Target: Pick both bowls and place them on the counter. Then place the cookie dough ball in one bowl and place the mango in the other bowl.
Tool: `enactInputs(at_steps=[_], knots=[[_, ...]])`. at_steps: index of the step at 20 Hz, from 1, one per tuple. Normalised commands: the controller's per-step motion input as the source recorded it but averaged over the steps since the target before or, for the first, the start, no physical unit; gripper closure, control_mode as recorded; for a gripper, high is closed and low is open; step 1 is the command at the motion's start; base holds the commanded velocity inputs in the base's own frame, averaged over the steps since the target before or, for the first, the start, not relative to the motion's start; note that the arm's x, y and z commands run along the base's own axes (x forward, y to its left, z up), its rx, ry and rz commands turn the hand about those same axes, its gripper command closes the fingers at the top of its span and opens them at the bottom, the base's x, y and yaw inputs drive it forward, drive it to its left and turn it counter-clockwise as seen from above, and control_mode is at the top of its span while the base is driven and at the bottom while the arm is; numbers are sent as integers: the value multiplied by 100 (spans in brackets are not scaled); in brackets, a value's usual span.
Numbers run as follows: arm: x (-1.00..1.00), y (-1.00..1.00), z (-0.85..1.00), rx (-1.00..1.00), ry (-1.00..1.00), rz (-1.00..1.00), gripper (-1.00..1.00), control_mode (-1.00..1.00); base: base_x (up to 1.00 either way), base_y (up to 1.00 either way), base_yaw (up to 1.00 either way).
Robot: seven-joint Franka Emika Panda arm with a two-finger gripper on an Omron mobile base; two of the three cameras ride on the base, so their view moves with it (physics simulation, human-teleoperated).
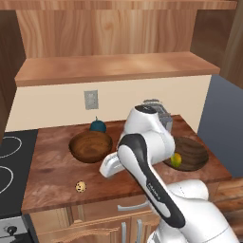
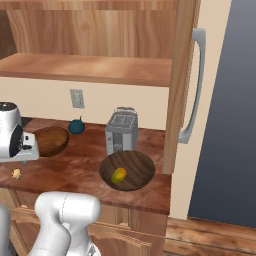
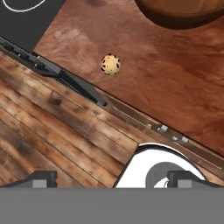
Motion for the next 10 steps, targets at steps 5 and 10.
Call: enactInputs(at_steps=[5,10], knots=[[14,55,-17,0,0,-21,-100,-100,0,0,0],[27,45,-11,1,4,-17,-100,-100,0,0,0]])
